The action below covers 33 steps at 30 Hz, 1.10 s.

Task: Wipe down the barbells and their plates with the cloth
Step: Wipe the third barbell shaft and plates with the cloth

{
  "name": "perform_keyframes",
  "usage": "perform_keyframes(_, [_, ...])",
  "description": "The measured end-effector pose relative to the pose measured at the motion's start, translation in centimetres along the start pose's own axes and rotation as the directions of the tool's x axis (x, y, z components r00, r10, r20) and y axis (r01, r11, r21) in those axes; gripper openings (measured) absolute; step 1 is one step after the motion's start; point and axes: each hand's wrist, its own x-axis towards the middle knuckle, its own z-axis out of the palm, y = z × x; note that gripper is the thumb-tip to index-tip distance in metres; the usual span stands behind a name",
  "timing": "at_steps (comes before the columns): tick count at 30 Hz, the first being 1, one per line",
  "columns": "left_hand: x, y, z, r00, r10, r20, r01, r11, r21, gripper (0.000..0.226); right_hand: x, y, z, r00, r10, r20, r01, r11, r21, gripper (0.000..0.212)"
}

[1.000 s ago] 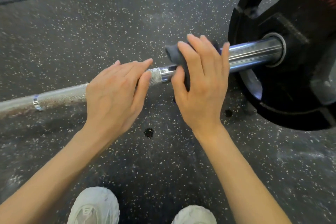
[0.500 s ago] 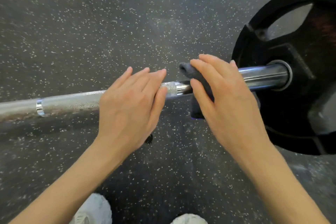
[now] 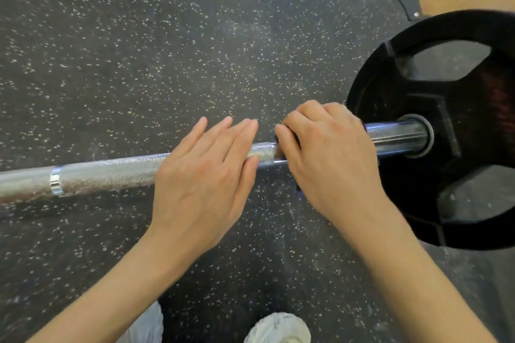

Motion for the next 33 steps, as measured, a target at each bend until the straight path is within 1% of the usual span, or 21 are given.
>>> perform_keyframes(2, [-0.4, 0.2, 0.0, 1.000, 0.005, 0.001, -0.005, 1.000, -0.005, 0.044, 3.1, -0.4, -1.0, 0.974, 0.104, 0.200, -0.103, 0.995, -0.018, 0.037])
perform_keyframes(3, [-0.6, 0.2, 0.0, 1.000, 0.009, 0.002, -0.009, 1.000, -0.006, 0.044, 3.8, -0.3, -1.3, 0.950, 0.114, 0.290, -0.113, 0.993, -0.018, 0.035])
perform_keyframes(4, [-0.8, 0.3, 0.0, 1.000, 0.012, 0.004, -0.012, 1.000, -0.007, 0.044, 3.6, 0.0, -1.5, 0.939, 0.089, 0.333, -0.086, 0.996, -0.023, 0.032])
perform_keyframes(5, [-1.0, 0.4, 0.0, 1.000, 0.014, 0.003, -0.014, 1.000, -0.007, 0.044, 2.5, 0.2, -1.9, 0.946, 0.038, 0.322, -0.031, 0.999, -0.027, 0.029])
perform_keyframes(7, [-1.3, 0.4, 0.0, 1.000, 0.016, -0.005, -0.016, 1.000, 0.001, 0.044, -1.7, 0.2, -2.1, 0.985, -0.093, 0.144, 0.102, 0.993, -0.059, 0.035])
perform_keyframes(8, [-1.5, 0.6, 0.0, 1.000, 0.017, -0.005, -0.017, 1.000, 0.006, 0.044, -3.0, -0.1, -2.3, 0.993, -0.092, 0.077, 0.095, 0.995, -0.027, 0.040])
perform_keyframes(9, [-1.7, 0.7, 0.0, 1.000, 0.019, -0.002, -0.019, 1.000, 0.008, 0.044, -2.9, -0.1, -2.2, 0.995, -0.062, 0.080, 0.064, 0.998, -0.014, 0.042])
perform_keyframes(10, [-1.8, 0.8, 0.1, 1.000, 0.027, 0.002, -0.027, 1.000, 0.009, 0.044, -1.8, 0.0, -1.9, 0.990, -0.005, 0.139, 0.005, 1.000, -0.001, 0.040])
perform_keyframes(12, [-2.2, 1.0, 0.0, 0.999, 0.048, 0.015, -0.048, 0.999, 0.011, 0.045, 1.7, 0.3, -0.5, 0.936, 0.125, 0.329, -0.152, 0.987, 0.056, 0.034])
perform_keyframes(14, [-2.5, 1.0, -0.1, 0.998, 0.064, 0.022, -0.065, 0.998, 0.018, 0.045, 3.2, 0.6, -0.2, 0.900, 0.096, 0.425, -0.143, 0.986, 0.080, 0.034])
perform_keyframes(15, [-2.6, 1.0, -0.1, 0.997, 0.073, 0.024, -0.073, 0.997, 0.021, 0.045, 2.6, 1.0, 0.3, 0.920, 0.076, 0.384, -0.123, 0.987, 0.100, 0.036])
perform_keyframes(16, [-2.8, 1.0, -0.1, 0.997, 0.075, 0.021, -0.075, 0.997, 0.020, 0.045, 0.9, 1.3, 1.1, 0.969, 0.055, 0.241, -0.089, 0.988, 0.129, 0.037])
perform_keyframes(17, [-3.0, 1.1, -0.1, 0.997, 0.072, 0.015, -0.072, 0.997, 0.018, 0.044, -1.6, 1.4, 2.0, 0.999, 0.039, 0.006, -0.039, 0.979, 0.202, 0.035])
perform_keyframes(18, [-3.1, 1.2, 0.0, 0.998, 0.069, 0.009, -0.070, 0.997, 0.017, 0.044, -4.4, 1.1, 2.9, 0.977, 0.051, -0.209, 0.014, 0.955, 0.297, 0.031])
perform_keyframes(19, [-3.2, 1.2, 0.0, 0.998, 0.068, 0.005, -0.068, 0.998, 0.015, 0.044, -6.7, 0.8, 4.2, 0.931, 0.076, -0.358, 0.062, 0.931, 0.360, 0.027])
perform_keyframes(20, [-3.3, 1.4, 0.0, 0.998, 0.067, 0.003, -0.067, 0.998, 0.011, 0.044, -8.1, 0.5, 5.9, 0.891, 0.102, -0.442, 0.090, 0.915, 0.393, 0.028])
perform_keyframes(23, [-3.6, 1.6, -0.1, 0.998, 0.065, -0.001, -0.065, 0.998, -0.010, 0.043, -9.0, 0.3, 10.6, 0.792, 0.110, -0.601, 0.126, 0.933, 0.336, 0.032])
perform_keyframes(26, [-3.7, 1.7, -0.3, 0.998, 0.067, 0.020, -0.067, 0.998, 0.003, 0.043, -7.6, 0.6, 12.0, 0.708, 0.100, -0.700, 0.163, 0.940, 0.299, 0.032])
perform_keyframes(29, [-3.5, 1.6, -0.3, 0.998, 0.057, 0.040, -0.058, 0.998, 0.018, 0.043, -7.4, 0.1, 13.1, 0.679, 0.147, -0.719, 0.171, 0.921, 0.350, 0.036])
perform_keyframes(32, [-3.3, 1.8, -0.4, 0.998, 0.038, 0.042, -0.039, 0.999, 0.031, 0.043, -7.7, -0.6, 15.0, 0.635, 0.169, -0.753, 0.171, 0.921, 0.350, 0.056])
perform_keyframes(33, [-3.2, 1.8, -0.5, 0.999, 0.031, 0.038, -0.032, 0.999, 0.036, 0.043, -7.5, -0.5, 15.2, 0.624, 0.164, -0.764, 0.178, 0.922, 0.343, 0.058])
